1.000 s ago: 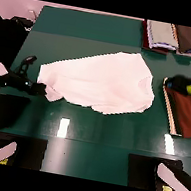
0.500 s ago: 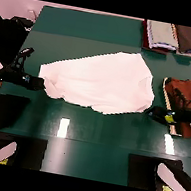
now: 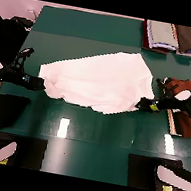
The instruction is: Fold the shirts.
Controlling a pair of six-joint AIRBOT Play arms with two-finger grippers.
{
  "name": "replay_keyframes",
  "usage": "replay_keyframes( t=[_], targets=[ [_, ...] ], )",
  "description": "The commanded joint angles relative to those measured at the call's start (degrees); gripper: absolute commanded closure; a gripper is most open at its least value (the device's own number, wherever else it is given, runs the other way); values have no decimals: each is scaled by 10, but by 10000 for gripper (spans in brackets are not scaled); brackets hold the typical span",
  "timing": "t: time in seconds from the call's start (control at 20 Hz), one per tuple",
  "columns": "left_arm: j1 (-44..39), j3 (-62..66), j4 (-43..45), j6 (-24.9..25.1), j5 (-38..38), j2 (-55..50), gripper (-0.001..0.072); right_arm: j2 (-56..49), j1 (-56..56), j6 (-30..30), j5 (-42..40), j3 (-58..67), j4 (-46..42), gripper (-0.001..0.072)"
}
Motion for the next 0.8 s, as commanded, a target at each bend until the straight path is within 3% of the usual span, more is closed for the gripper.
replay_keyframes(
  t=[0.0,0.05,0.25,0.5,0.75],
  targets=[
    [0,1,0,1,-1,0,682,-19,12,-3,2,21,0,656],
    [0,1,0,1,-1,2,682,-9,12,-7,2,21,0,696],
    [0,80,4,-13,-18,45,682,102,-16,-7,20,58,0,696],
    [0,355,4,-25,-22,95,682,247,-85,-4,49,291,1,697],
    [0,619,5,-30,-19,100,683,292,-154,-3,80,529,0,697]
  ],
)
